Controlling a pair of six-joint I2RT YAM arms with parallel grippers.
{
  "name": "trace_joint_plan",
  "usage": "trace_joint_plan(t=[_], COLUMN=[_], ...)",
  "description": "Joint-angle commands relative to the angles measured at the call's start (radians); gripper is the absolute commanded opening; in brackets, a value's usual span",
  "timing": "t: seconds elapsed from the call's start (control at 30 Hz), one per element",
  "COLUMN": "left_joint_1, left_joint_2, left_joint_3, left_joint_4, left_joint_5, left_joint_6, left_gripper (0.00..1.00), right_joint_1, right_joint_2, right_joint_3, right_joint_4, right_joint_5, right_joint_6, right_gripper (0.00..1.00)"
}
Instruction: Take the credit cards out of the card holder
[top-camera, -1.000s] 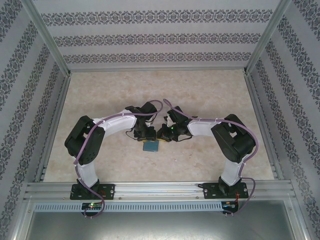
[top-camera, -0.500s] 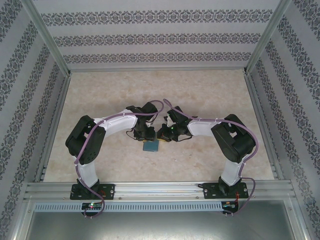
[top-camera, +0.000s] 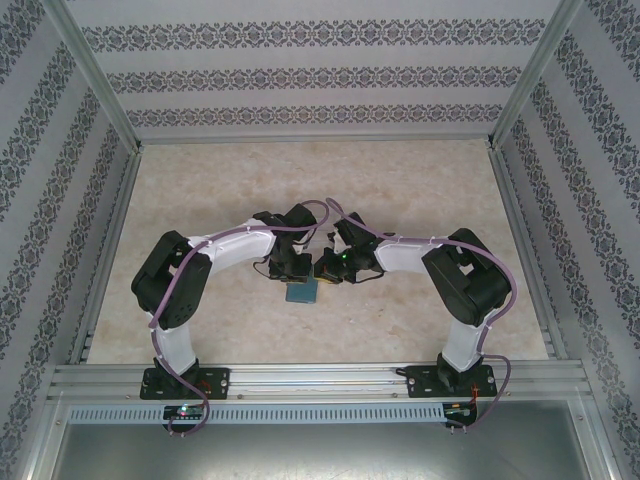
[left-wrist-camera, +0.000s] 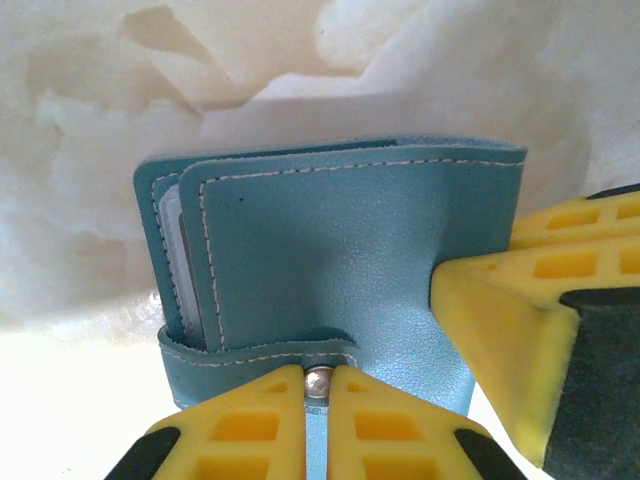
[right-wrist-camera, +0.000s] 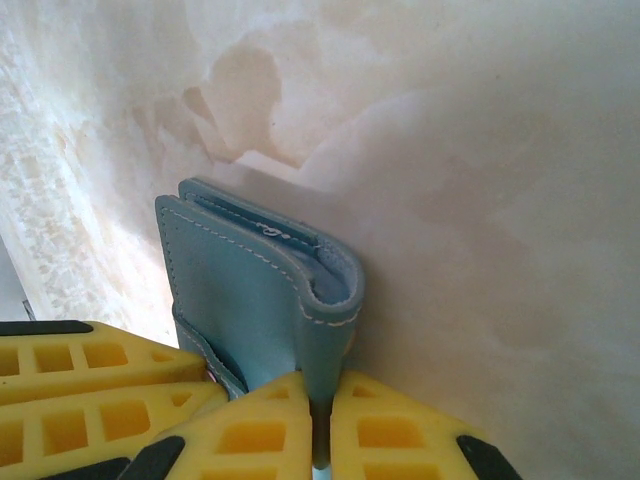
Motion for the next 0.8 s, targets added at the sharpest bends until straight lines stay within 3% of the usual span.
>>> trace_joint_plan(t=[0.0, 0.43, 0.77], left_joint_1=[-0.006, 0.022, 0.044], left_joint_2=[0.007, -0.074, -0.108], left_joint_3=[-0.022, -0.042, -0.052], left_joint_4=[-0.031, -0.054, -0.070], left_joint_5=[-0.103, -0.165, -0.186], left_joint_6=[0.014, 0.009, 0.012], left_gripper=[0.09, 0.04, 0.02], right_joint_1=[0.022, 0.016, 0.015], right_joint_2=[0.012, 0.011, 0.021], right_joint_3=[0.017, 0.018, 0.031], right_joint_4=[-0.017, -0.100, -0.138], right_joint_5=[-0.001, 0.047, 0.055], right_joint_6=[0.007, -0.011, -0.024], right_gripper=[0.09, 0.00, 0.00])
